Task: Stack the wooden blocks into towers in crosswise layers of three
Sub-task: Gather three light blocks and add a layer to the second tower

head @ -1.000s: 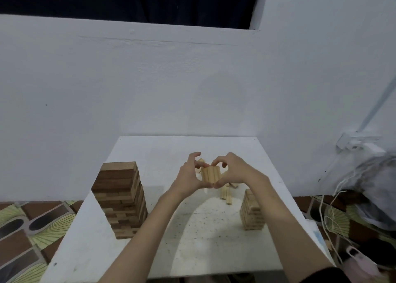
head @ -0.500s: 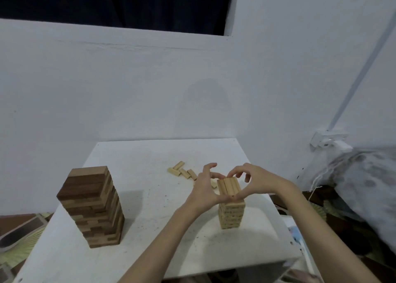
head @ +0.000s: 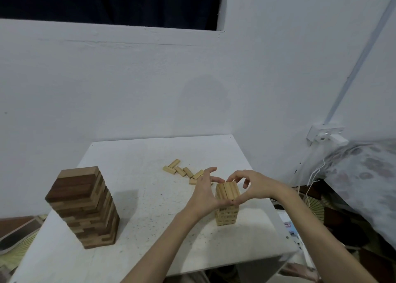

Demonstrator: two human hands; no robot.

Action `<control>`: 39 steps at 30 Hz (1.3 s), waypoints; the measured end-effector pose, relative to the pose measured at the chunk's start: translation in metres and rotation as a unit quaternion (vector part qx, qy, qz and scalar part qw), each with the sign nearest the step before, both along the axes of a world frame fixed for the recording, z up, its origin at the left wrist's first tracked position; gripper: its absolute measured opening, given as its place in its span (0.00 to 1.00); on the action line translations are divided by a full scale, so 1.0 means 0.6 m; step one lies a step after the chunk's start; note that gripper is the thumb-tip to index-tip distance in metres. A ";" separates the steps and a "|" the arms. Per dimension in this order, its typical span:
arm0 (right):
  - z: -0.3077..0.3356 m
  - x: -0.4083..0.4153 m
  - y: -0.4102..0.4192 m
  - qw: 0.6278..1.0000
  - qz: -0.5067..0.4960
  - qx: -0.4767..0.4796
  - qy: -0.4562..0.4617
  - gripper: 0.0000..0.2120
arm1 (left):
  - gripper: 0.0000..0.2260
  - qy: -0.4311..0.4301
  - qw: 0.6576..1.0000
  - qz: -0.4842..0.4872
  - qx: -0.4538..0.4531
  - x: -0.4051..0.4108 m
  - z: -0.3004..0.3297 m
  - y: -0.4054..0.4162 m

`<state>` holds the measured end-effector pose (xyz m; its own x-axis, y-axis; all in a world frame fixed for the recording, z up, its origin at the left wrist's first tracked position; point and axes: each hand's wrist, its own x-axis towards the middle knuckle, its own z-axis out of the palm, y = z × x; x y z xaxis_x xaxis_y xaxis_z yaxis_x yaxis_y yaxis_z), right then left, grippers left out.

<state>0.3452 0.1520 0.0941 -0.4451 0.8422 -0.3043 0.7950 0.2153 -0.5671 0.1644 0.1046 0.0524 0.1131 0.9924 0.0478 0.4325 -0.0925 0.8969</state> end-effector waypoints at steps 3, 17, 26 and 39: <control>-0.002 -0.002 0.002 1.000 0.004 0.002 -0.001 0.25 | 0.43 0.007 1.000 0.004 -0.005 0.000 0.002 0.000; 0.004 -0.005 0.000 1.000 -0.010 -0.022 -0.013 0.31 | 0.42 0.005 0.999 0.001 -0.036 0.000 0.007 -0.001; 0.029 -0.002 -0.007 0.980 -0.139 -0.077 0.119 0.34 | 0.33 -0.206 0.955 0.090 -0.192 0.005 0.062 -0.007; 0.047 -0.039 -0.033 0.922 -0.242 -0.212 0.214 0.50 | 0.39 -0.366 0.853 0.047 -0.369 0.006 0.129 -0.032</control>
<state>0.3218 0.1325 0.1225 -0.2047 0.8199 -0.5347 0.4235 -0.4183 -0.8036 0.1677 0.0851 0.1301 0.2390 0.7852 -0.5713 -0.2935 0.6192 0.7283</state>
